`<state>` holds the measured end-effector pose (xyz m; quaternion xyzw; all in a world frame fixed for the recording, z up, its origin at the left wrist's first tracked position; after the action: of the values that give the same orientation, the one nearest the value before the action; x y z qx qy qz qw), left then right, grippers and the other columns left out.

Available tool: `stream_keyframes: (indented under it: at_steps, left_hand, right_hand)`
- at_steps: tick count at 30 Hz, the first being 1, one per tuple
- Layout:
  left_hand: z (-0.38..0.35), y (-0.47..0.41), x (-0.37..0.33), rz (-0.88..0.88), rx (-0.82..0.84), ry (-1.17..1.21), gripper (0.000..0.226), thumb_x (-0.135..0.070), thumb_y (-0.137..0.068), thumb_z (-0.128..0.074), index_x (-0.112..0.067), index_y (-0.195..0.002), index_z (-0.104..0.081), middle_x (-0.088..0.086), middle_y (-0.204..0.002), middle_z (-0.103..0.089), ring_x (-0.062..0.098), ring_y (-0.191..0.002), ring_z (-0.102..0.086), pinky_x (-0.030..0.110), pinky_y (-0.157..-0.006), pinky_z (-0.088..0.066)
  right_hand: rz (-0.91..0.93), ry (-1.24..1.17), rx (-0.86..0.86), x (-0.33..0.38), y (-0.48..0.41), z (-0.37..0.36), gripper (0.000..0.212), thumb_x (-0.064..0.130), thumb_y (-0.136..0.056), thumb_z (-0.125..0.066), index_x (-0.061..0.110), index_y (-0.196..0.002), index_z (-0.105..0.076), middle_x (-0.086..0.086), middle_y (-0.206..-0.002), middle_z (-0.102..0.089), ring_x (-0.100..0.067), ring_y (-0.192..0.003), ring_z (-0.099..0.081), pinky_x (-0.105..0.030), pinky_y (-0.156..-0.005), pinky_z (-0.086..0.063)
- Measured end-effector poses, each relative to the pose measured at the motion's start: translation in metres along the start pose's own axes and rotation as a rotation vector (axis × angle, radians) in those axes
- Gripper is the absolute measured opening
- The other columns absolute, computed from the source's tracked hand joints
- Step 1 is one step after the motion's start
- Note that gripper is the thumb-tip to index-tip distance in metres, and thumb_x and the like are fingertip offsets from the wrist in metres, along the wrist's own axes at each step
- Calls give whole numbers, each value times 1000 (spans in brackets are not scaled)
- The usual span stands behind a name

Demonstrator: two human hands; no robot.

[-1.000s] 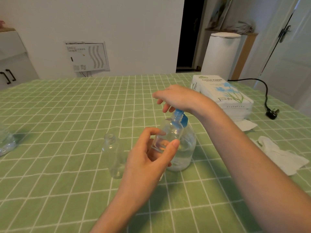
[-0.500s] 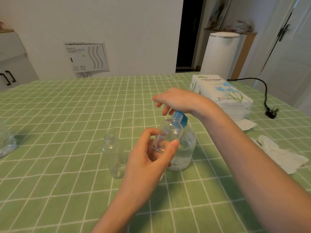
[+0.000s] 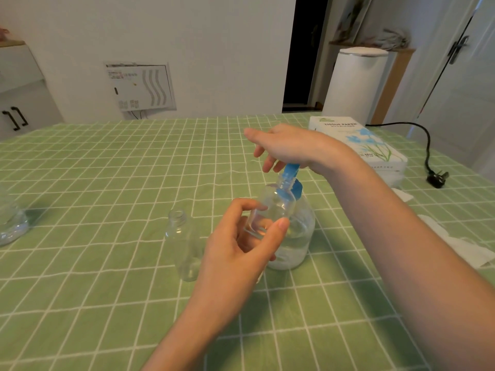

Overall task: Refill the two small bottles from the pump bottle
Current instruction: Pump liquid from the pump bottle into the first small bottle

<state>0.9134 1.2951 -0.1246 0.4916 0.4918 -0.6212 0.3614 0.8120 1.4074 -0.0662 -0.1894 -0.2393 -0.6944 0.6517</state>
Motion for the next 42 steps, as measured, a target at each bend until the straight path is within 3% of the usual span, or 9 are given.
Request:
stream_keyframes:
  at_steps: [8, 13, 18, 22, 26, 29, 31, 37, 42]
  left_hand:
    - [1, 1, 1, 1, -2, -6, 34, -54, -64, -65, -32, -89, -59, 4, -78, -70, 8, -55, -59, 13, -49, -44]
    - [1, 0, 3, 7, -3, 7, 35, -55, -67, -70, -31, -90, -60, 6, -78, -69, 10, -56, -59, 14, -51, -46]
    - [3, 2, 11, 27, -9, -27, 34, -54, -66, -67, -31, -90, -60, 7, -76, -69, 18, -60, -62, 25, -57, -54]
    - [1, 1, 8, 16, -3, -12, 32, -54, -66, -67, -32, -88, -60, 2, -74, -70, 10, -58, -61, 18, -54, -49]
    - [1, 0, 4, 6, -8, -5, 25, -50, -70, -66, -34, -87, -60, 3, -75, -70, 7, -53, -58, 14, -51, -45]
    - [2, 0, 2, 2, -17, 9, 27, -51, -71, -69, -32, -88, -60, 6, -76, -69, 16, -56, -61, 15, -50, -45]
    - [2, -1, 2, -2, -12, 18, 26, -49, -68, -67, -32, -87, -60, 3, -75, -69, 18, -61, -63, 15, -51, -46]
    - [1, 1, 5, 18, -1, 20, 33, -49, -65, -68, -27, -88, -60, 12, -75, -67, 11, -53, -56, 18, -52, -49]
    - [2, 1, 6, 12, -12, -8, 31, -53, -65, -68, -32, -87, -60, 3, -75, -70, 24, -66, -66, 20, -56, -53]
  right_hand:
    - [-17, -9, 53, -4, -1, -12, 53, 50, -96, -33, 10, -105, -67, -8, -100, -68, -22, -91, -60, -25, -58, -36]
    - [-22, -16, 74, -6, -1, -16, 42, 43, -95, -39, 11, -103, -67, -4, -92, -66, -18, -82, -57, -25, -58, -37]
    - [-26, -34, 95, -11, 0, -24, 39, 36, -96, -40, 9, -105, -67, -5, -95, -64, -23, -95, -61, -28, -70, -41]
    - [-18, 17, 91, -7, 2, -22, 39, 36, -97, -39, 9, -107, -66, -4, -93, -64, -24, -95, -60, -29, -68, -40]
    - [13, 82, 58, 2, 2, -12, 49, 42, -96, -39, 3, -114, -63, -12, -109, -68, -26, -97, -60, -35, -82, -44]
    - [3, 65, 74, 2, 2, -11, 46, 43, -96, -39, 7, -111, -64, -9, -104, -66, -22, -90, -56, -27, -63, -38]
    - [-11, 47, 99, -1, 2, -15, 43, 42, -96, -39, 11, -107, -65, -6, -103, -65, -22, -92, -58, -25, -58, -35]
    - [-24, 38, 130, -7, 4, -23, 40, 35, -97, -37, 11, -110, -66, -8, -111, -65, -23, -96, -57, -28, -66, -38]
    - [-28, 59, 115, -6, 5, -23, 40, 35, -96, -39, 8, -115, -63, -10, -112, -66, -22, -89, -54, -32, -71, -38]
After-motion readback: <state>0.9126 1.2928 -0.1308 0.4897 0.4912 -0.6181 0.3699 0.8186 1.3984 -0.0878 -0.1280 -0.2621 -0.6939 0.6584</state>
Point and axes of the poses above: each hand's wrist, its own y-axis away from the middle knuckle, its own z-axis out of the back of the hand, x = y × z, the point moved 9 cm from there along -y, towards the middle knuckle
